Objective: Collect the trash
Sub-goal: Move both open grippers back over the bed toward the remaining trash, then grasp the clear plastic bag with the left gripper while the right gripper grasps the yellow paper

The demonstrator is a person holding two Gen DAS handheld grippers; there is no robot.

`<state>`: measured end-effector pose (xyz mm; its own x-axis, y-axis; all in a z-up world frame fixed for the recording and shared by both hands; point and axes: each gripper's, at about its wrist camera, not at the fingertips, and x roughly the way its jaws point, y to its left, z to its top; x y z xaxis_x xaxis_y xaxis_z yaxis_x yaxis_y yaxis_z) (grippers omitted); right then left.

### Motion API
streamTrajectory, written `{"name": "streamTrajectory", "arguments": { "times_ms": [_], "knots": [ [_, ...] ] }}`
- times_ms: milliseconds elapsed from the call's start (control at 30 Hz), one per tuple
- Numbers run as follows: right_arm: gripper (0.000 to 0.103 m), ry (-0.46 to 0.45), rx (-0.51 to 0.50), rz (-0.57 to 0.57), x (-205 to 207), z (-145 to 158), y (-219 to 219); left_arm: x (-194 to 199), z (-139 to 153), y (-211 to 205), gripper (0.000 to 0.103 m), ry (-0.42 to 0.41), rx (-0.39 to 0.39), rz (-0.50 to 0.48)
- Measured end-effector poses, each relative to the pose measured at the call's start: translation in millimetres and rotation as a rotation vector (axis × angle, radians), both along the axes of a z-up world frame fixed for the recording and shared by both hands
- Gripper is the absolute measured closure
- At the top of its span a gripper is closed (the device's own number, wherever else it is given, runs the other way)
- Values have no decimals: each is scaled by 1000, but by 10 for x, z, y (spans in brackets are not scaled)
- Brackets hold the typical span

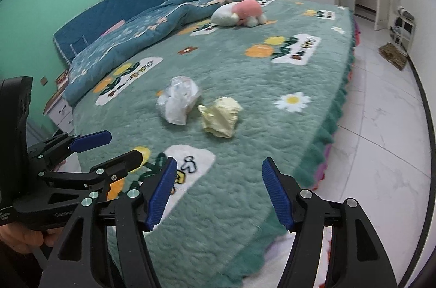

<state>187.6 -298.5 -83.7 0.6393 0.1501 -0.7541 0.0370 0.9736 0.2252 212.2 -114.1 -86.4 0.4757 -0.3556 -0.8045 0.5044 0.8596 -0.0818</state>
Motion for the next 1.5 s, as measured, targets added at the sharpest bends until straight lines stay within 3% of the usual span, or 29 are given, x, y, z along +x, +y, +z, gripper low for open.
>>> {"name": "streamTrajectory", "arguments": {
  "times_ms": [367, 867, 1233, 1500],
  "knots": [
    [38, 50, 12, 43, 605, -194, 166, 506, -234, 145, 27, 63, 9, 46],
    [38, 128, 25, 70, 1376, -698, 157, 1160, -573, 88, 27, 112, 42, 43],
    [38, 183, 23, 55, 1661, -1055, 82, 1528, -841, -4, 27, 134, 77, 28],
    [39, 218, 33, 75, 1780, -1301, 78, 1664, -1099, -32, 27, 182, 56, 29]
  ]
}}
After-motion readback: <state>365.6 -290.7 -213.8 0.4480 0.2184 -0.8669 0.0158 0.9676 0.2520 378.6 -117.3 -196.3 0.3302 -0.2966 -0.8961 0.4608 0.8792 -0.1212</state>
